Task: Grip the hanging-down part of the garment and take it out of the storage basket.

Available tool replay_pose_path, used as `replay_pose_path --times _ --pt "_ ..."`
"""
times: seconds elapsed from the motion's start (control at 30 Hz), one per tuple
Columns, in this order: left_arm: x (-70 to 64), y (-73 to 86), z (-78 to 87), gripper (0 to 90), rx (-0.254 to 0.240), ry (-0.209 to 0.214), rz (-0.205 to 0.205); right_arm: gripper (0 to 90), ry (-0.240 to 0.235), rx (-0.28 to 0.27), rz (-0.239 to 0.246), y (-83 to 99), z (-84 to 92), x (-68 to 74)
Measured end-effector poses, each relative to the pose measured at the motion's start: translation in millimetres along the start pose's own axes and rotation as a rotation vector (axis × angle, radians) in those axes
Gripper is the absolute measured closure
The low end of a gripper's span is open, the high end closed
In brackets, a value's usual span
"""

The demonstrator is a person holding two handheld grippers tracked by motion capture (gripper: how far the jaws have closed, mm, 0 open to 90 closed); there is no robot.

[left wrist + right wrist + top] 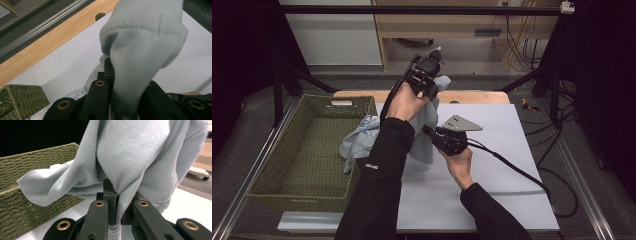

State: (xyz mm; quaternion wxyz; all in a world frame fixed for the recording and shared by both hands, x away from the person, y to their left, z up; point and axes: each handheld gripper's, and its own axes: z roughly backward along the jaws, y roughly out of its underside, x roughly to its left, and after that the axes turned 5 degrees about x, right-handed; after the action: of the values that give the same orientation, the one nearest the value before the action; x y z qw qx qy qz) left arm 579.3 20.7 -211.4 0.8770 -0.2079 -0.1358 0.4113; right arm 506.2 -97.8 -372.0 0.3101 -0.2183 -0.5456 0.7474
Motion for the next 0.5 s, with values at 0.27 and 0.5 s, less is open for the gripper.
replay_pose_path --times 0.27,0.5 --pt "-1.0 1.8 1.6 81.8 -0.001 0.007 0.001 85.9 0.010 -0.012 0.025 -3.5 26.0 -4.6" --pt "-4.4 2.1 0.7 81.7 0.005 0.019 -0.008 85.9 0.036 -0.022 0.046 -5.3 47.6 -13.1"
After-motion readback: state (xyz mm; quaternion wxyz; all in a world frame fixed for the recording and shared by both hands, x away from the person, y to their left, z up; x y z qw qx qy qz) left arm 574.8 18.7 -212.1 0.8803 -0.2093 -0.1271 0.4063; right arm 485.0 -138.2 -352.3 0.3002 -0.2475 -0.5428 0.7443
